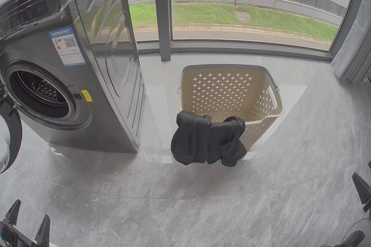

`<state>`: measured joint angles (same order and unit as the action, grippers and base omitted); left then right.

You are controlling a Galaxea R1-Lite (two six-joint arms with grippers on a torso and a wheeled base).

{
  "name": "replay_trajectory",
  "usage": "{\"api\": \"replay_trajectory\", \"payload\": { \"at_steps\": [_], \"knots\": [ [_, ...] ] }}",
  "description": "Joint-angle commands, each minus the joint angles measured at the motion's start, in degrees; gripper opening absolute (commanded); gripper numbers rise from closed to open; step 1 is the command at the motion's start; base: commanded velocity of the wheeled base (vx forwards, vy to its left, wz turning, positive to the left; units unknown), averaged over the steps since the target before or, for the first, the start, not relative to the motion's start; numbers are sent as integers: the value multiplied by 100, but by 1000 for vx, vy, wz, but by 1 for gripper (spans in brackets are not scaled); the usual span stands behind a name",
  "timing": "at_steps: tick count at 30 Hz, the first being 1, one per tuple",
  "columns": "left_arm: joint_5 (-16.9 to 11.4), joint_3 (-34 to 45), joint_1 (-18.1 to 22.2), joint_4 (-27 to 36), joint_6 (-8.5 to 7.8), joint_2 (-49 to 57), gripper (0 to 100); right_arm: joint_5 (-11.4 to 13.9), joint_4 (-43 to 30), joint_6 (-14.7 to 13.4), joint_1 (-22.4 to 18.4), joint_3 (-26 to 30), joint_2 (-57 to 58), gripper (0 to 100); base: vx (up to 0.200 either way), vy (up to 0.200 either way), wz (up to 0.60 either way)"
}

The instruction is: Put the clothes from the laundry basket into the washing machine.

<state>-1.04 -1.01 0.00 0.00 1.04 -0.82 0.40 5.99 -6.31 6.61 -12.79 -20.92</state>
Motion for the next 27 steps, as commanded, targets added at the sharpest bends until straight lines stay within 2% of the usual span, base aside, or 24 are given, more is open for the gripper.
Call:
{"api": "replay_trajectory", "payload": {
  "at_steps": [1,2,3,5,12,15,18,21,27],
  "knots": [
    [7,101,0,0,11,82,100,136,658,-687,877,-505,-2716,100,0,0,0],
    [7,101,0,0,11,82,100,136,658,-687,877,-505,-2716,100,0,0,0],
    [7,101,0,0,-25,82,100,127,896,-810,1150,-576,-3401,100,0,0,0],
    [-2,101,9,0,-25,82,100,127,1247,-942,1308,-593,-4087,100,0,0,0],
    [7,101,0,0,19,82,100,56,2442,-977,1712,-576,-5722,100,0,0,0],
    [16,101,0,-9,55,82,100,21,2803,-977,1906,-593,-6302,100,200,0,0],
    [7,101,0,-9,63,82,100,-40,3137,-968,1941,-646,-6803,100,200,0,0],
    [7,101,0,-9,63,82,100,-295,3427,-986,1941,-795,-7330,100,200,0,0],
    [7,101,0,-9,63,82,100,-392,4042,-968,1958,-1138,-8226,100,0,0,0]
  ]
}}
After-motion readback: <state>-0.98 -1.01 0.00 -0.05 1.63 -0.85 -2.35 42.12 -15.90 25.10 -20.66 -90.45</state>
